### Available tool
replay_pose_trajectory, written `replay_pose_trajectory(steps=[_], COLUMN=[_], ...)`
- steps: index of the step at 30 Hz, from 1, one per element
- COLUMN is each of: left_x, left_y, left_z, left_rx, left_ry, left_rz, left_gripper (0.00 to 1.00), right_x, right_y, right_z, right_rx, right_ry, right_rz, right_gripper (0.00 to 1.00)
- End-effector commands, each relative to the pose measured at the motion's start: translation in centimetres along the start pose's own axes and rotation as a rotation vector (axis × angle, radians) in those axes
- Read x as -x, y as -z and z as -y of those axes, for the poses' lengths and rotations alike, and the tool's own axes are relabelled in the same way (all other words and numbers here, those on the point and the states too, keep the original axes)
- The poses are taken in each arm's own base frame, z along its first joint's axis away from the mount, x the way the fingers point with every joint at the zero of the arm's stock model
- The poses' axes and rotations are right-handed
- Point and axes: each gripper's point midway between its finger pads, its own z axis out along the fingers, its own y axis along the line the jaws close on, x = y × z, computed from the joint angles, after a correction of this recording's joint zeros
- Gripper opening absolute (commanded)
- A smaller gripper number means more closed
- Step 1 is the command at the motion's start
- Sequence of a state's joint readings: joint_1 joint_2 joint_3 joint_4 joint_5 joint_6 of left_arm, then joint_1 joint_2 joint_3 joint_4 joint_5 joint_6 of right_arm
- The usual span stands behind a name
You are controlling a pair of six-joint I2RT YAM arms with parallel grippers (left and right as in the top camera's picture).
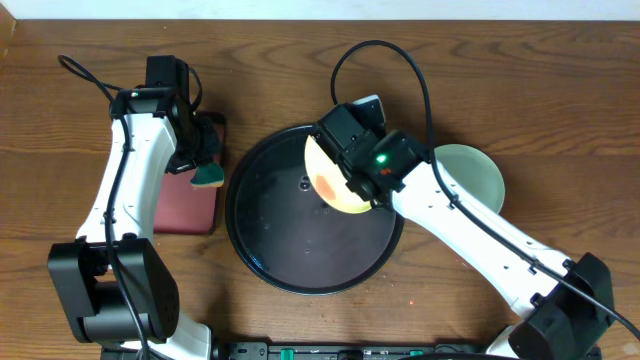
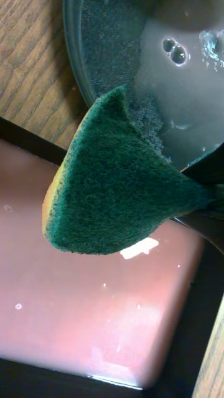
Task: Clean dirty plates on tray and stack at the side
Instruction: 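Lift the yellow plate with the right gripper and stack it on the green plates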
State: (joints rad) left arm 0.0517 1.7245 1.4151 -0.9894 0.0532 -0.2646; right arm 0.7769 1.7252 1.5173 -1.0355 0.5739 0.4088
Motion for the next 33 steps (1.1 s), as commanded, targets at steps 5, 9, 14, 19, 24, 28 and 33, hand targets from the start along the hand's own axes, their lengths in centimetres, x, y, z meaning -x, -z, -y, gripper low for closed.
replay_pose_trajectory(steps=[5, 9, 14, 19, 24, 28, 33], left_x=[-0.2, -0.2, -0.2, -0.2, -0.2, -0.2, -0.2], left_y=[-0.2, -0.2, -0.2, -0.2, -0.2, -0.2, -0.2], left_z=[0.0, 0.0, 0.0, 0.0, 0.0, 0.0, 0.0], left_rx=[-0.002, -0.002, -0.002, -0.002, -0.002, -0.002, -0.002], left_ry=[-0.007, -0.007, -0.007, -0.007, -0.007, -0.007, -0.007], left_rz=[-0.013, -0.013, -0.013, -0.012, -0.012, -0.012, -0.012], left_gripper=[0.08, 0.07, 0.07, 0.07, 0.07, 0.07, 0.07], right_x=[2.0, 2.9, 4.0, 4.7, 4.5, 4.0, 1.7], right_y=[3.3, 5.3, 8.5, 11.8, 12.3, 10.8, 6.6], right_z=[2.1, 2.6, 3.0, 3.0, 2.3, 1.6, -0.8], right_rx=[-0.219, -0.337, -0.488, -0.599, -0.587, -0.503, -0.234], right_ry=[0.054, 0.083, 0.109, 0.095, 0.096, 0.091, 0.034], right_rz=[0.174, 0.274, 0.412, 0.545, 0.565, 0.505, 0.298], right_gripper=[0.01, 0.01, 0.01, 0.01, 0.01, 0.01, 0.01])
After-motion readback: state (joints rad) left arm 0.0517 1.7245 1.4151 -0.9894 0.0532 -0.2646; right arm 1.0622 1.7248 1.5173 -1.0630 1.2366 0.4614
